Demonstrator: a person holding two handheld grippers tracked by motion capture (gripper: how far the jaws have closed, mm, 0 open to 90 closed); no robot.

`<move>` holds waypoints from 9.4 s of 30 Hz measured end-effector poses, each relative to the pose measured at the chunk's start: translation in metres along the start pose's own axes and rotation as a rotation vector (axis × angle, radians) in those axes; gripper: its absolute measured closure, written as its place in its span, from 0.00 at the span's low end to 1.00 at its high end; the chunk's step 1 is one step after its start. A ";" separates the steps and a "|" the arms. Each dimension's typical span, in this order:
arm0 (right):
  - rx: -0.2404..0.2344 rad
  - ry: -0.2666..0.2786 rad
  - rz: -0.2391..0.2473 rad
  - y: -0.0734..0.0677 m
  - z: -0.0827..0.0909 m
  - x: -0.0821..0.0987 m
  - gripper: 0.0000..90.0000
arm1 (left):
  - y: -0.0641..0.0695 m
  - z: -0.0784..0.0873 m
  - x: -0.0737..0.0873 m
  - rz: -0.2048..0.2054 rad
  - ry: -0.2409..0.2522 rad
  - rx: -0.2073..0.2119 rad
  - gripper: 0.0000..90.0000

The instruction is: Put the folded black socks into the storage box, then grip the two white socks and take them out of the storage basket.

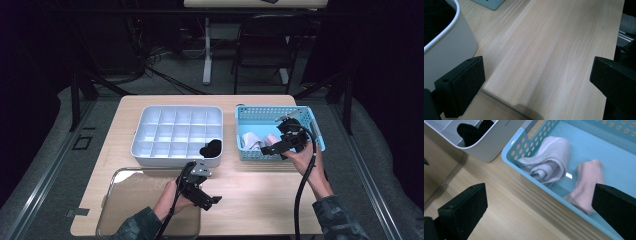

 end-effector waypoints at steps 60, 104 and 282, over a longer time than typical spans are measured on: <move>-0.070 -0.144 -0.109 0.031 -0.053 -0.044 0.04 | 0.004 -0.007 0.003 -0.015 -0.020 0.026 0.00; -0.066 -0.355 -0.222 0.034 -0.113 -0.022 0.67 | 0.002 -0.014 0.006 -0.009 -0.044 0.021 0.00; -0.153 -0.218 -0.080 -0.065 -0.058 0.096 0.81 | 0.025 -0.079 -0.006 0.018 -0.159 -0.013 0.65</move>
Point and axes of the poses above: each handheld gripper's, and its own axes: z roughly backward along the jaws, x roughly out of its underside, y roughly to its right, the point moved 8 cm from there along -z, roughly forward along the jaws, and after that the axes turned 9 degrees about z, right-handed, at the moved point
